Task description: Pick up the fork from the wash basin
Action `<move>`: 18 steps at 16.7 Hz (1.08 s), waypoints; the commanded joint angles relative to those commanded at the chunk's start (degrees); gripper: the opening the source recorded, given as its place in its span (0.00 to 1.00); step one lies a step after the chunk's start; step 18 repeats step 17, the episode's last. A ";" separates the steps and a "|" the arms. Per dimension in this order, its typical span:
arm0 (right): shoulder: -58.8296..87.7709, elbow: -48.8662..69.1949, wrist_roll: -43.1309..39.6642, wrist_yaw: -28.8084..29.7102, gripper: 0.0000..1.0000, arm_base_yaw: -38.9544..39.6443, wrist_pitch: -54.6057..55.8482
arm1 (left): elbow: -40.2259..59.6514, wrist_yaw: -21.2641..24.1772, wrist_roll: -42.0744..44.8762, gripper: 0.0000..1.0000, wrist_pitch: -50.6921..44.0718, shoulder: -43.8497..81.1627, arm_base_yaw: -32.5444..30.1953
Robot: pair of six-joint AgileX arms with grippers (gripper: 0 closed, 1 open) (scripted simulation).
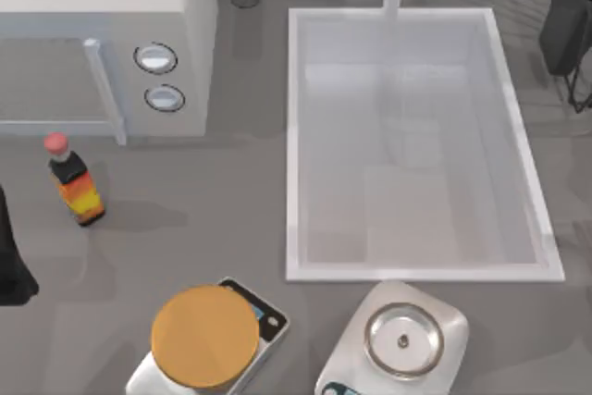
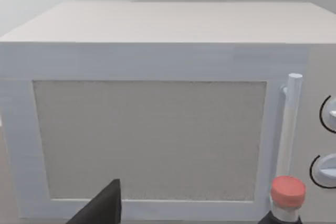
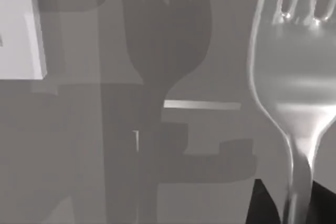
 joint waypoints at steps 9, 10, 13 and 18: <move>0.00 0.00 0.00 0.00 0.83 0.00 0.00 | 0.00 0.00 0.00 1.00 0.00 0.00 0.00; 0.00 0.00 0.00 0.00 0.90 0.00 0.00 | 0.00 0.00 0.00 1.00 0.00 0.00 0.00; 0.00 0.00 0.00 0.00 1.00 0.00 0.00 | 0.00 0.00 0.00 1.00 0.00 0.00 0.00; 0.00 0.00 0.00 0.00 1.00 0.00 0.00 | 0.00 0.00 0.00 1.00 0.00 0.00 0.00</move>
